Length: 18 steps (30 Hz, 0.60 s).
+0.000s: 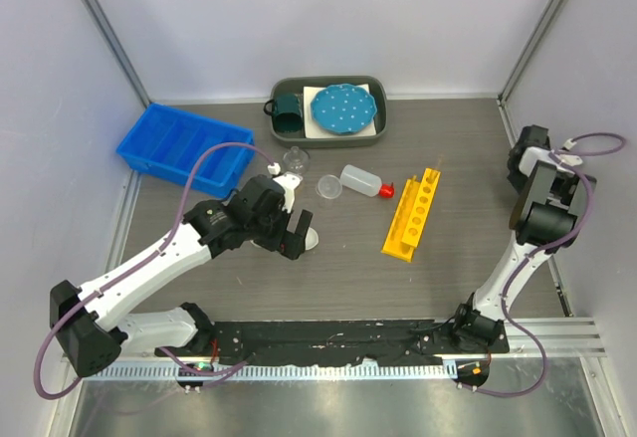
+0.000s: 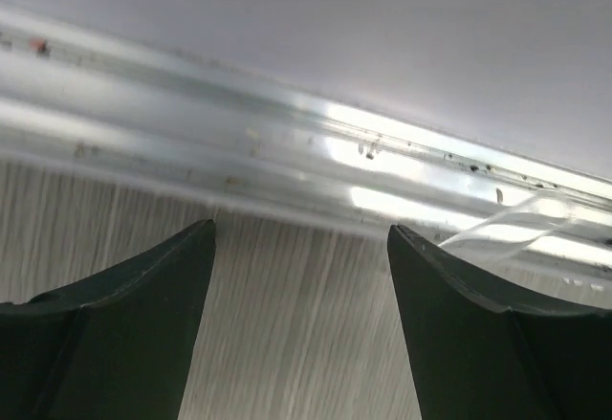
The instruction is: Organize the chemistry lab equipment
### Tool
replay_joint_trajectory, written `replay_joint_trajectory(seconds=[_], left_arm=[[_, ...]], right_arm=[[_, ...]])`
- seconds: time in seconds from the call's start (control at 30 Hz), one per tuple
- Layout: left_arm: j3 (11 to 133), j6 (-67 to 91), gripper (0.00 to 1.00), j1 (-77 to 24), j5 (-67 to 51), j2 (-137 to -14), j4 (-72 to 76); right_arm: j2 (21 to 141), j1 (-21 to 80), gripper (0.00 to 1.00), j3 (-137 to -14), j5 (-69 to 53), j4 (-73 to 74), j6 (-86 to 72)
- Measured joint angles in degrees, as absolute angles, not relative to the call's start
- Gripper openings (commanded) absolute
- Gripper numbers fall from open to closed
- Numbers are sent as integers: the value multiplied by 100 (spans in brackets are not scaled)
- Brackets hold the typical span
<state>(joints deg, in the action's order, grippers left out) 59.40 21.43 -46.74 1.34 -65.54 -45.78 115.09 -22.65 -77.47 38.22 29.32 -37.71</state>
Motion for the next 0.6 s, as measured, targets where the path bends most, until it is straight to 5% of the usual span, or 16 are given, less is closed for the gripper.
replay_joint_trajectory(seconds=[0.6], left_arm=[[5867,2075,100,-4674,123,-6761,-4554]], right_arm=[[11511,-2390,78,-7703,3435,2488,-3916]])
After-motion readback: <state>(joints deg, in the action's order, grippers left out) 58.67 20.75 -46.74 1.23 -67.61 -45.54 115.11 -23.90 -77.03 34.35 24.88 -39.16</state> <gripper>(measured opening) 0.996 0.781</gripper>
